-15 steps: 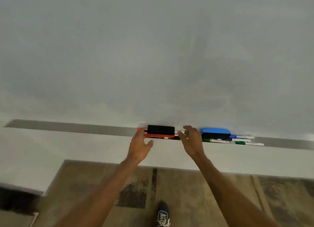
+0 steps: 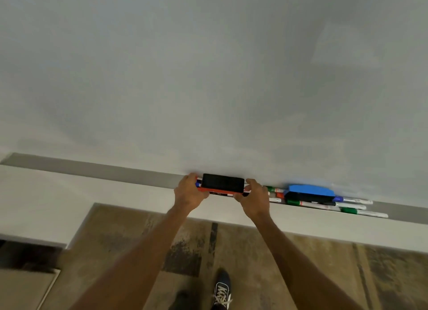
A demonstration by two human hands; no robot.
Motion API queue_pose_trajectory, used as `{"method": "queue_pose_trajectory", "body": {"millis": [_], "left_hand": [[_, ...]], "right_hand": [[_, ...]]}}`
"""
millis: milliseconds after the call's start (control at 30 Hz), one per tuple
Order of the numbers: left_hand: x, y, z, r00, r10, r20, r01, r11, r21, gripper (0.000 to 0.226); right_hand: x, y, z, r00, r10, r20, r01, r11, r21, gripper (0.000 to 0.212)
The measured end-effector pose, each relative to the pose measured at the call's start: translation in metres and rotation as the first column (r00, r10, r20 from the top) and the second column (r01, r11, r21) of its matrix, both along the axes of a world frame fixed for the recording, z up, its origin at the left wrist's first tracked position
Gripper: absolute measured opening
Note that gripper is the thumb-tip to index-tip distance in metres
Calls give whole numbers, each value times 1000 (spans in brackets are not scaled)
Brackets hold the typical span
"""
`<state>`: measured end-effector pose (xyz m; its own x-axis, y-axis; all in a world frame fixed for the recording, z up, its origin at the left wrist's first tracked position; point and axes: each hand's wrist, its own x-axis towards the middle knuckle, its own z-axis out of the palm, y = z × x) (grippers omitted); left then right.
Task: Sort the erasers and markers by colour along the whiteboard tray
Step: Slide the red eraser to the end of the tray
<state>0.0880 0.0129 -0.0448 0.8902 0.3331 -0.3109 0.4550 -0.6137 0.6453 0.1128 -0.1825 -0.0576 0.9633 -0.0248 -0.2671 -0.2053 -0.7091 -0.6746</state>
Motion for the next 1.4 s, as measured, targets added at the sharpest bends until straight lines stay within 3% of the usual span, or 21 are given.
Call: {"method": "queue_pose_trajectory", "body": {"millis": [367,567,700,833,1067,1233,1400], "left_hand": [[13,4,-15,998,-3,70,11,994,-108,29],[-1,30,-4,979,140,146,-103,966,-235,37],[-20,58,5,956,212,203,-129,924,-360,39],[-34,94,14,922,325,211,-209,875,-436,28],[-41,161,19,847,494,196,-411,843,-346,33],[-41,199,9,838,504,209,-442,851,-282,35],[-39,237,3,856,489,165,-457,867,-198,17]], "right_hand": [[8,16,-11,997,-72,-12,72,997,3,46],[-3,31,-9,993,-87,-79,95,990,102,37],[-13,62,-3,984,-113,-141,148,951,272,41],[-21,110,7,982,-149,-113,181,912,369,27],[-27,199,17,978,-198,71,169,941,294,34],[-30,249,11,968,-246,47,221,928,300,36],[-30,286,-5,993,-119,-13,119,967,223,31]]}}
